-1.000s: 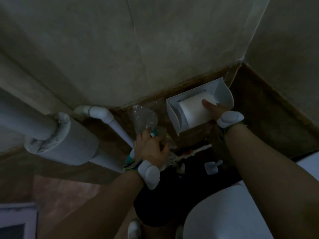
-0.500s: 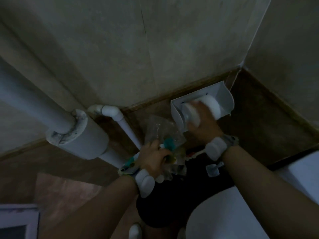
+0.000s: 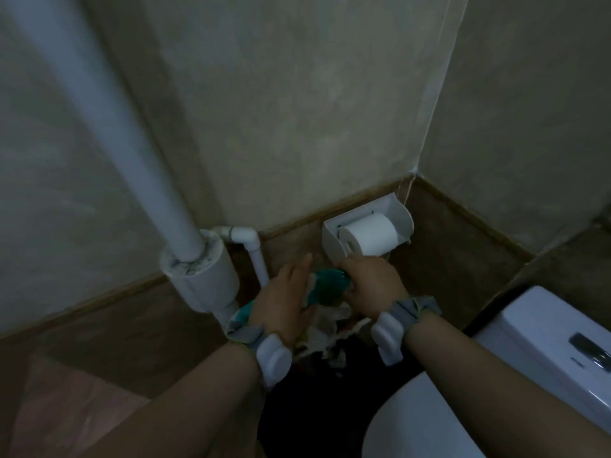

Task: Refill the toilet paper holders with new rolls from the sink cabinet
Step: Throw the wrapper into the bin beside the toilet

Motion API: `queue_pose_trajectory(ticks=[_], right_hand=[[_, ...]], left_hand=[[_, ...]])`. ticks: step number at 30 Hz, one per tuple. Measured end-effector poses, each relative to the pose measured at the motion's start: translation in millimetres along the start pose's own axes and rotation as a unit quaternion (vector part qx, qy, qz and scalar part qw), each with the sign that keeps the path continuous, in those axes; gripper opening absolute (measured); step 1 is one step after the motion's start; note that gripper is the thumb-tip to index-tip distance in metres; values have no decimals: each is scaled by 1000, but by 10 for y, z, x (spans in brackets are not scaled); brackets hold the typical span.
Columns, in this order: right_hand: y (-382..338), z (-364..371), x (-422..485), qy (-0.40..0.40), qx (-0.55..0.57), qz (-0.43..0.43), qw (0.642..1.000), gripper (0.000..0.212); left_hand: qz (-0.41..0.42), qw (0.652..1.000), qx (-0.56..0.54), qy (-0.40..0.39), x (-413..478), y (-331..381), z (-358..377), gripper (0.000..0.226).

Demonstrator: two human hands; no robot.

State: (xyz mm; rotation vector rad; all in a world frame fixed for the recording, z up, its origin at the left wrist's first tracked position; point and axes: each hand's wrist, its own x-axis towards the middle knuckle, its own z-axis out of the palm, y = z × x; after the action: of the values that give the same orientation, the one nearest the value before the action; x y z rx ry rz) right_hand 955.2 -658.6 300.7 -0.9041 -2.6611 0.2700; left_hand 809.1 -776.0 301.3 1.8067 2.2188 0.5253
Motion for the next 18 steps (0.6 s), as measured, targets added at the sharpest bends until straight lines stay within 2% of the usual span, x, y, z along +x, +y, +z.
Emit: queue_pose_trajectory(ticks=[2,4,6,8,10,12,13,14,16,18], right_hand=[[-241,-23,-109,48,22,38,998,19],[-573,-13,-214,72,31,61,995,21],[-930,73,-346,87,48,51,994,23],[-1253,218,-525,75,75,15,994,32],[-1581,366,-701,20,60,-29,998,48],[-1763,475,-831,-9,69,-45,997,58],[-1846,503,-878,-21,87,-47,995,60],[-1934,530,-926,-34,109,-49,992,62],[-2092,550,-1017,-46,142,-57,987,59],[-2213,566,-1112,1,156,-43,987,50]], left_hand=[[-83,996,38,-21,-129,-38,-93,67],[-134,990,12,-26,-289,-97,-184,44],[-185,977,-111,-6,-435,-174,-270,29],[-210,948,-239,35,-566,-287,-332,22],[-215,904,-365,52,-798,-458,-414,28],[-212,857,-468,22,-991,-561,-430,51],[-204,861,-466,10,-1089,-621,-432,64],[-193,878,-437,10,-1180,-693,-421,69],[-181,904,-385,41,-1340,-848,-413,56],[-187,909,-367,58,-1520,-954,-455,42]])
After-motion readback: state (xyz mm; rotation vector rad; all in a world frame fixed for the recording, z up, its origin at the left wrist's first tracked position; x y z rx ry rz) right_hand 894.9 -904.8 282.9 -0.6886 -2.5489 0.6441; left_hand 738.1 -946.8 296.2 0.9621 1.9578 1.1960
